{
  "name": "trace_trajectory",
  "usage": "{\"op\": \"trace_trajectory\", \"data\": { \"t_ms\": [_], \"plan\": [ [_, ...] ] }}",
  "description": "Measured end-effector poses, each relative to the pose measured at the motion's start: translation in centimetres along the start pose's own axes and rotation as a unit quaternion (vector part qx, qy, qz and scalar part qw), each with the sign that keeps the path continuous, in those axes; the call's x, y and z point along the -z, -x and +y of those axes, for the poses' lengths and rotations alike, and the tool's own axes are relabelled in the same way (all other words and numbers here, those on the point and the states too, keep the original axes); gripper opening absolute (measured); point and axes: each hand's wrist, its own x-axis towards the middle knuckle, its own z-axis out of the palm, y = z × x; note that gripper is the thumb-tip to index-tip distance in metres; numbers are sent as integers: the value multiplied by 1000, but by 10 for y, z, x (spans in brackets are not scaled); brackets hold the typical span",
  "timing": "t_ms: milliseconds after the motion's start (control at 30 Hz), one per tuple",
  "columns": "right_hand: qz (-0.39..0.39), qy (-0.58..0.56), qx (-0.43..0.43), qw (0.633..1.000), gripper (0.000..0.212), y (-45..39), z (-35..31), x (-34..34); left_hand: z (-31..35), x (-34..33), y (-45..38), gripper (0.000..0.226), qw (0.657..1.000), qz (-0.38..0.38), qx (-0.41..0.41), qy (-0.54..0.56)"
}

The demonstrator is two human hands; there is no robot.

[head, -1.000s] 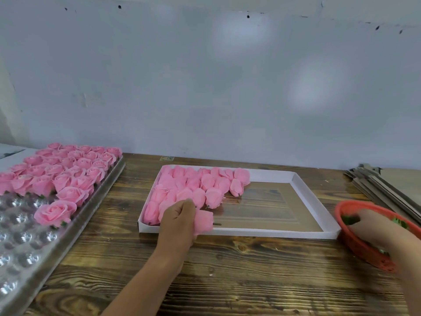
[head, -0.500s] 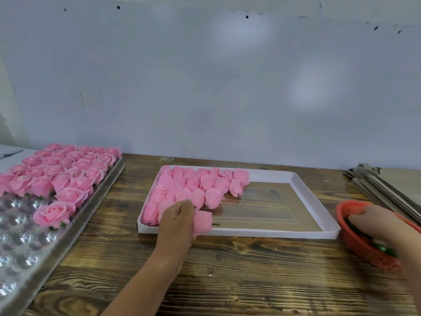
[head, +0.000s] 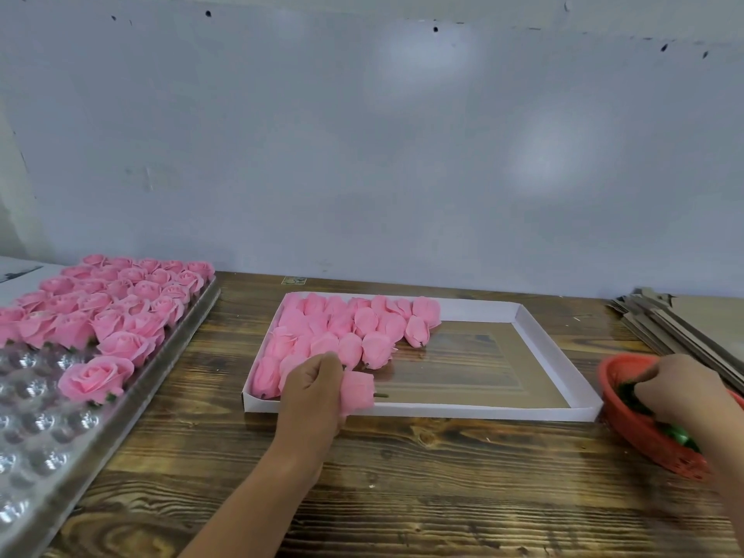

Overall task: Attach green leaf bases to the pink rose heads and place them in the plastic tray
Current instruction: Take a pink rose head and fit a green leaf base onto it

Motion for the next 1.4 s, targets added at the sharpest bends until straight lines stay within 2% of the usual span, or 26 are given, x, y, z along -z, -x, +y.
{"op": "trace_trajectory", "data": {
  "t_ms": [333,500,600,800,933,1100,1200,1400],
  "plan": [
    [-24,0,0,1000,15,0,8,-6,1,0,1,42,1000,1,-3,3],
    [-49,-12,13,999,37,-2,9,0,1,0,1,40,1000,7,-7,-6],
    [-63,-32,17,997,36,-3,10,3,1,0,1,37,1000,9,-9,-8],
    [-11,-126,-14,992,18,-21,24,-3,1,0,1,37,1000,7,-8,2],
    [22,-169,-16,985,20,-31,37,-3,1,-1,1,40,1000,10,-9,0],
    [62,-118,-40,990,18,-64,67,-15,0,-1,1,39,1000,10,-11,-1],
    [82,-73,-37,993,26,-65,70,-18,0,-1,0,40,1000,10,-11,-2],
    [43,12,-50,998,34,-49,61,-16,0,0,0,43,1000,9,-11,5]
  ]
}}
